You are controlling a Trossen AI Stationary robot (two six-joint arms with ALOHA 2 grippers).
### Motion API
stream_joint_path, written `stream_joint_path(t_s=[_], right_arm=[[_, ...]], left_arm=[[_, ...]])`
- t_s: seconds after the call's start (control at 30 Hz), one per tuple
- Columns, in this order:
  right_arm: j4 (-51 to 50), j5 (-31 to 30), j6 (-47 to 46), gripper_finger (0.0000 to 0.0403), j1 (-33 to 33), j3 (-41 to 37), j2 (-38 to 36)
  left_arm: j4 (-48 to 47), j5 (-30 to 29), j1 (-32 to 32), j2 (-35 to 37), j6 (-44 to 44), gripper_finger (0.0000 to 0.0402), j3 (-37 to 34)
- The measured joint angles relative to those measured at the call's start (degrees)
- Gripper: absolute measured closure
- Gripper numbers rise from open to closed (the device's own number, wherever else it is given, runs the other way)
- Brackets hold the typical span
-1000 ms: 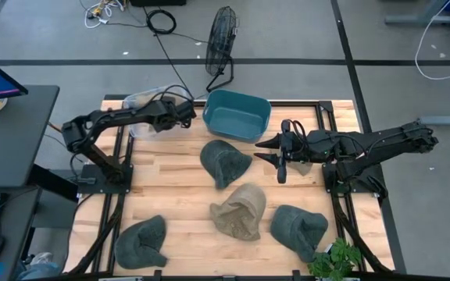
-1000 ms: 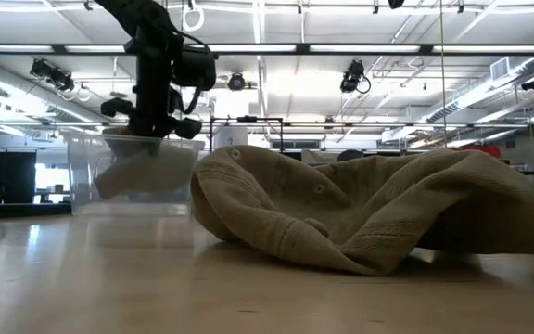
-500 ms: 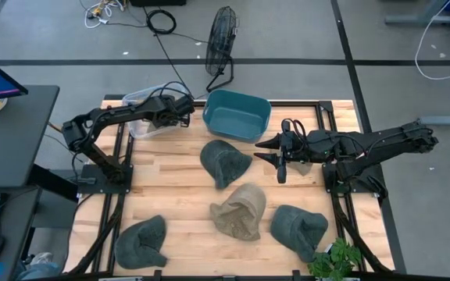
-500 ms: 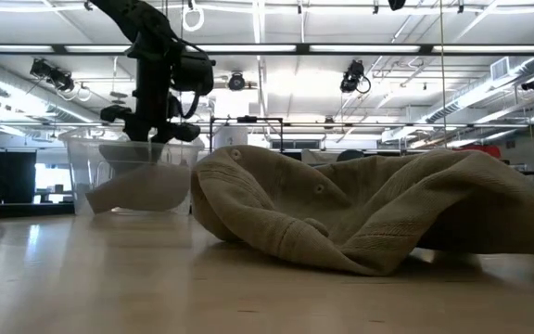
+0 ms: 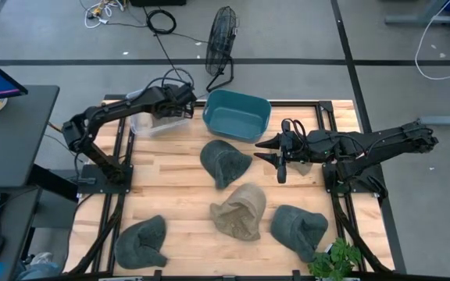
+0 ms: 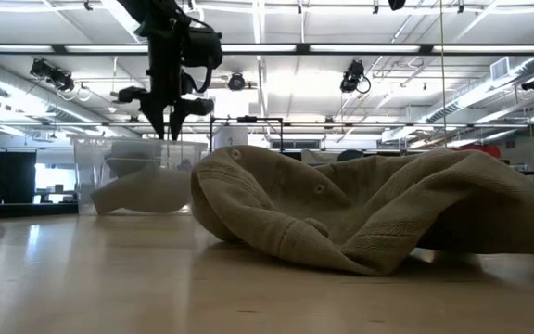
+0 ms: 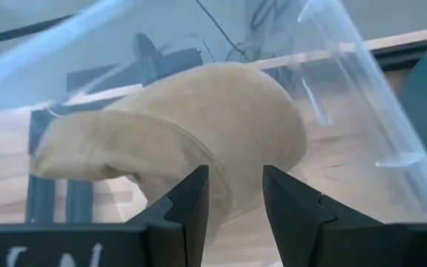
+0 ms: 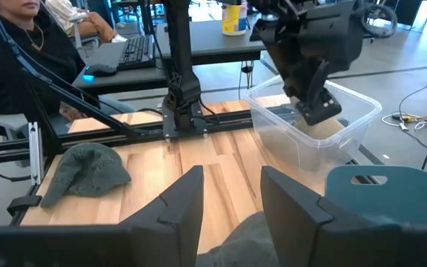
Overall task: Pick & Place hat
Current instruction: Put the bottom brown cap into the transparent bin
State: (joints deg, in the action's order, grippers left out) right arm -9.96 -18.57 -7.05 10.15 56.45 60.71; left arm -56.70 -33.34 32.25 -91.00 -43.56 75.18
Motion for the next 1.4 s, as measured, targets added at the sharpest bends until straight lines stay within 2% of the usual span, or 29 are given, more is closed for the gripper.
stream_joint_path(t_s=[0.13,0.23,0.33,0.47,0.53,0.7,0.93,1.03,1.23,1.4], right_arm=[[0.0,0.0,0.0,0.0262,0.0,0.0,0.0],[0.0,0.0,0.0,0.0262,0.0,0.0,0.0],[0.0,0.0,0.0,0.0262,0.0,0.0,0.0],[0.0,0.0,1.3,0.0262,0.0,0.0,0.0],[-0.2,0.0,1.7,0.0262,0.0,0.0,0.0],[-2.0,1.0,-0.4,0.0261,0.0,0.0,0.0],[-7.8,8.6,-2.8,0.0233,0.0,0.0,2.9],[-9.0,11.8,-3.7,0.0211,0.0,0.0,6.3],[-11.2,12.8,-6.7,0.0176,-0.4,0.0,13.7],[-9.8,21.0,-6.0,0.0173,0.1,0.0,20.8]], left_arm=[[-5.2,0.6,-0.1,0.0,0.8,0.0269,4.5],[-10.0,5.1,-1.0,0.0,2.8,0.0269,8.8],[-12.8,12.4,-3.1,0.0,8.6,0.0269,13.2],[-13.4,25.4,-8.4,0.0,18.8,0.0269,17.6],[-13.2,28.7,-12.2,0.0,20.9,0.0269,18.9],[-13.0,29.6,-22.4,0.0,14.6,0.0268,19.1],[-13.0,27.4,-33.7,-0.5,6.7,0.0248,19.1],[-13.0,26.9,-36.2,-0.5,4.2,0.0233,19.1],[-13.1,25.7,-39.0,-0.5,1.1,0.0216,19.1],[-13.0,25.5,-39.3,-0.5,0.7,0.0214,19.1]])
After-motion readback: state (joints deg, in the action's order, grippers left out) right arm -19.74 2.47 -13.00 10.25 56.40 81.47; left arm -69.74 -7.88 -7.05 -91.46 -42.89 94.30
